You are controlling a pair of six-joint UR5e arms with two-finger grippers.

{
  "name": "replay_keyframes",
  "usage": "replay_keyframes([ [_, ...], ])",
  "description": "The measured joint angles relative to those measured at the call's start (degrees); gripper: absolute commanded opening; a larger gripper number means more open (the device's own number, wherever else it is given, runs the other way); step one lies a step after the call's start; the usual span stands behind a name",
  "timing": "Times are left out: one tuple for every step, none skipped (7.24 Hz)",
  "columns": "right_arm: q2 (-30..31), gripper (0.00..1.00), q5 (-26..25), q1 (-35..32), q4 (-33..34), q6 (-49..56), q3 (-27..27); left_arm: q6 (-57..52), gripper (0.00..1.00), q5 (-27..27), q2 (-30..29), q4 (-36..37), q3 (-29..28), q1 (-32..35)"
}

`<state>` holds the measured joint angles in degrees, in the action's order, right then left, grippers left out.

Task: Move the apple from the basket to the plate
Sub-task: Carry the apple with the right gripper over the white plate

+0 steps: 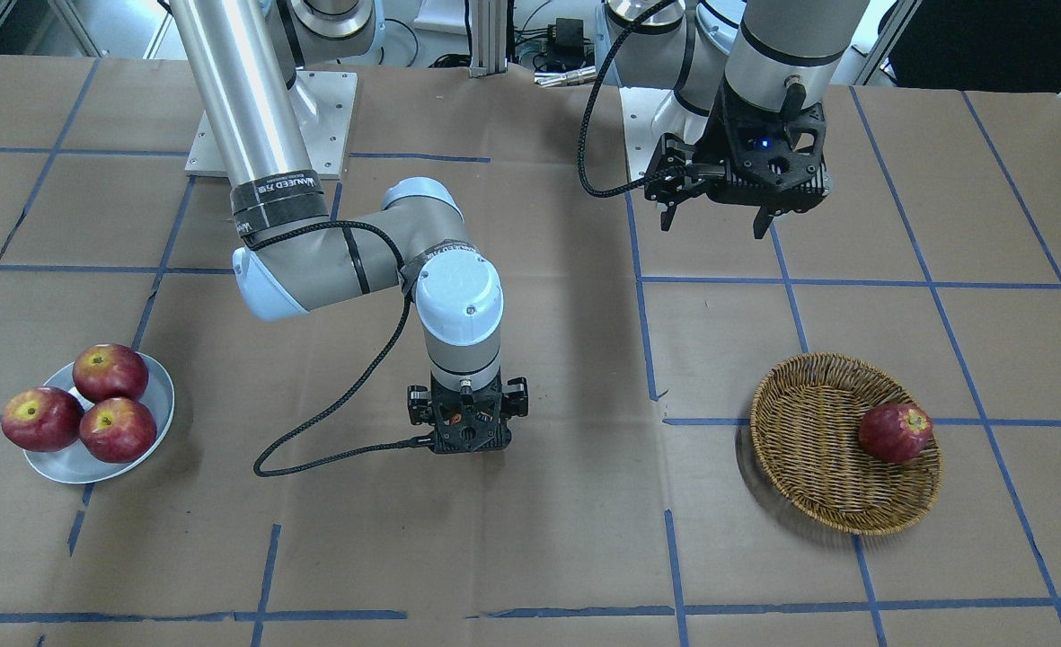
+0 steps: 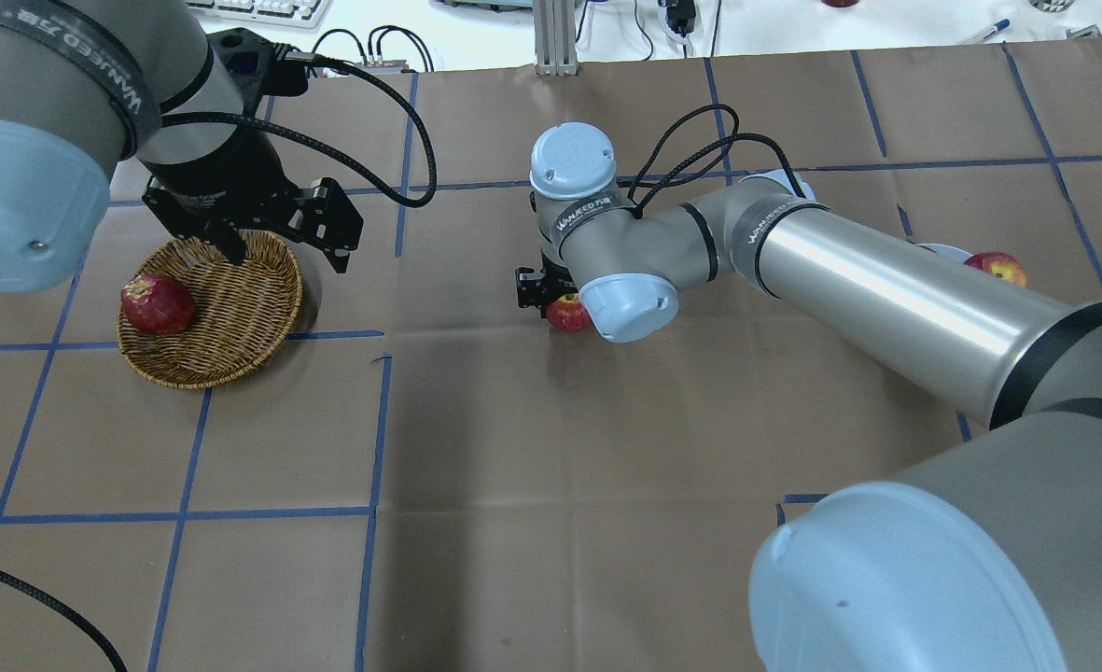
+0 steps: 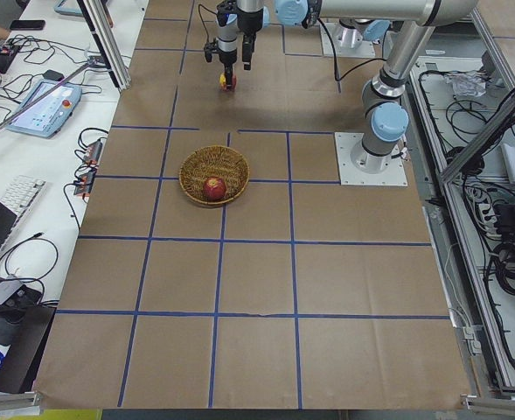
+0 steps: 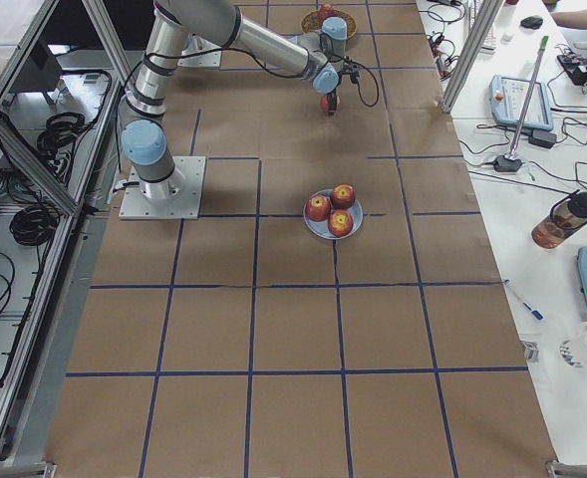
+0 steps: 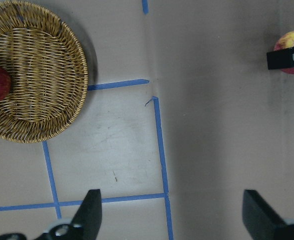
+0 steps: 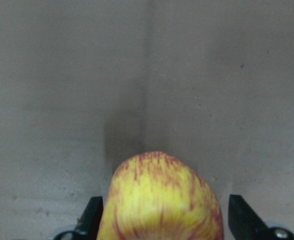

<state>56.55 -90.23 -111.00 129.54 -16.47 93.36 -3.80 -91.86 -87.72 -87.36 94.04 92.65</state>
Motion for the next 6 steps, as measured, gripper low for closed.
replay_keyframes([
  [0.0,0.66,-0.1,0.0,0.4,0.7,-0.2,0.0,0.99,0.0,0.0,0.0,0.0,0.0],
  [0.0,0.65,-0.2,0.0,1.1,1.5,-0.2,0.0,0.99,0.0,0.0,0.0,0.0,0.1],
  [0.0,0.62,-0.2,0.1,1.6,1.8,-0.3,0.1,0.99,0.0,0.0,0.1,0.0,0.1],
  [0.1,0.6,-0.2,0.2,1.8,1.9,-0.4,0.0,0.99,0.0,0.0,0.1,0.0,0.1],
  [0.2,0.6,-0.1,0.3,1.9,1.9,-0.6,0.0,0.99,0.0,0.0,0.0,0.0,0.1],
  [0.4,0.61,-0.1,0.5,1.9,2.0,-0.9,0.0,0.99,0.0,0.0,0.0,-0.1,0.1],
])
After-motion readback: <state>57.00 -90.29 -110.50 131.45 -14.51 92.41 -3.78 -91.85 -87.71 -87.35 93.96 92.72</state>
